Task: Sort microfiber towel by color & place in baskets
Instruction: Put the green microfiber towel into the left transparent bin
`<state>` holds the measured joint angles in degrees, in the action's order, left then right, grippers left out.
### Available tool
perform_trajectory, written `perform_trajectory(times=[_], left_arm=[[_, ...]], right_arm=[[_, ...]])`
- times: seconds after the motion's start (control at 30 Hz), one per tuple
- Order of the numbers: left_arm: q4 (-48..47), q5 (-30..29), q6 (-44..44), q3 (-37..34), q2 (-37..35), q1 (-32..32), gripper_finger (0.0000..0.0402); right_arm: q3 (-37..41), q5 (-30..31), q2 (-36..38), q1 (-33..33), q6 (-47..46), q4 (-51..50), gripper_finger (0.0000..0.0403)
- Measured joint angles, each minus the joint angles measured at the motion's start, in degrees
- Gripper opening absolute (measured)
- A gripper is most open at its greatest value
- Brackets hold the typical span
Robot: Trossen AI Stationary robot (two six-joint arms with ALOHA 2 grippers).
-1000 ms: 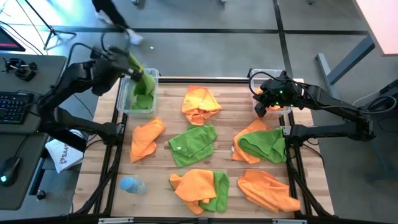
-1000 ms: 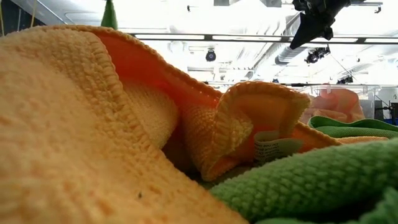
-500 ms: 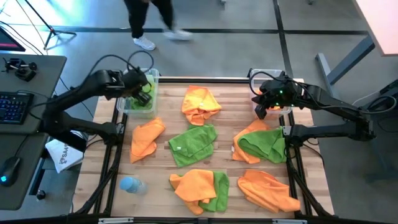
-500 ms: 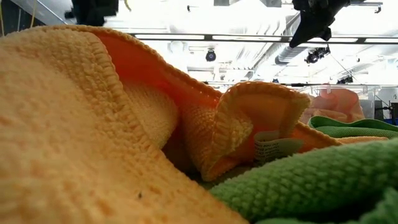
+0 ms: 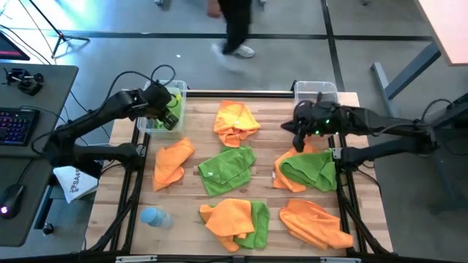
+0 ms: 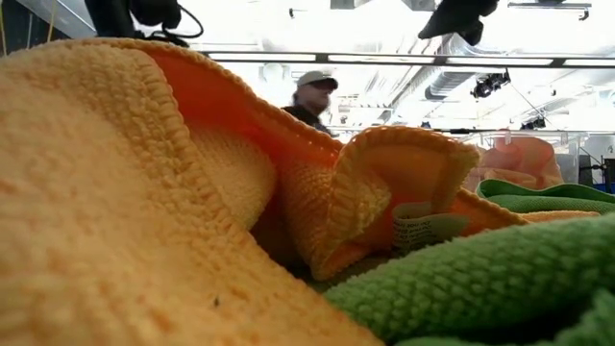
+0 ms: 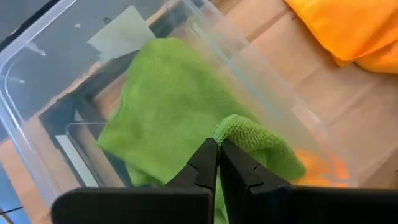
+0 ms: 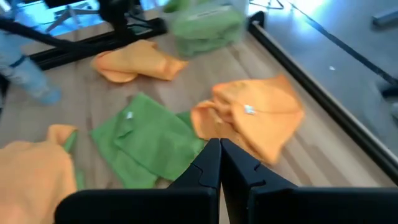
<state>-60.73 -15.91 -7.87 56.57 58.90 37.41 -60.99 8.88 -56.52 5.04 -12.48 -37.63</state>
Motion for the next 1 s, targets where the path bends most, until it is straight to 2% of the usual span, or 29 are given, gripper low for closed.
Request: perform_trajectory(times=[0.17, 0.4, 0.63, 0.73, 0.87, 1.0], left_arm=[[4.78, 1.08, 8.05, -0.02, 0.83, 8.19, 0.0000], [7.92, 6.27, 25.97, -0.02, 7.72, 17.20, 0.0000], [7.58, 6.40, 33.73, -0.02, 17.32, 17.61, 0.0000], [7.55, 7.01, 32.25, -0.03, 20.81, 16.88, 0.0000], [7.47, 11.07, 31.53, -0.04, 22.42, 17.13, 0.0001], [7.62, 11.61, 31.60, -0.04, 21.26, 17.22, 0.0001]], right_arm=[[0.00, 0.35, -5.34, -5.02, -0.54, 7.10, 0.0000], [0.00, 0.41, -11.07, -6.36, -1.54, 15.52, 0.0000], [0.00, 2.36, -13.39, -6.34, -5.58, 17.23, 0.0000], [0.00, 3.40, -14.08, -6.34, -5.70, 18.86, 0.0000], [0.00, 4.80, -15.13, -6.34, -7.04, 21.80, 0.0000], [0.00, 6.51, -16.17, -6.34, -7.84, 22.92, 0.0000]])
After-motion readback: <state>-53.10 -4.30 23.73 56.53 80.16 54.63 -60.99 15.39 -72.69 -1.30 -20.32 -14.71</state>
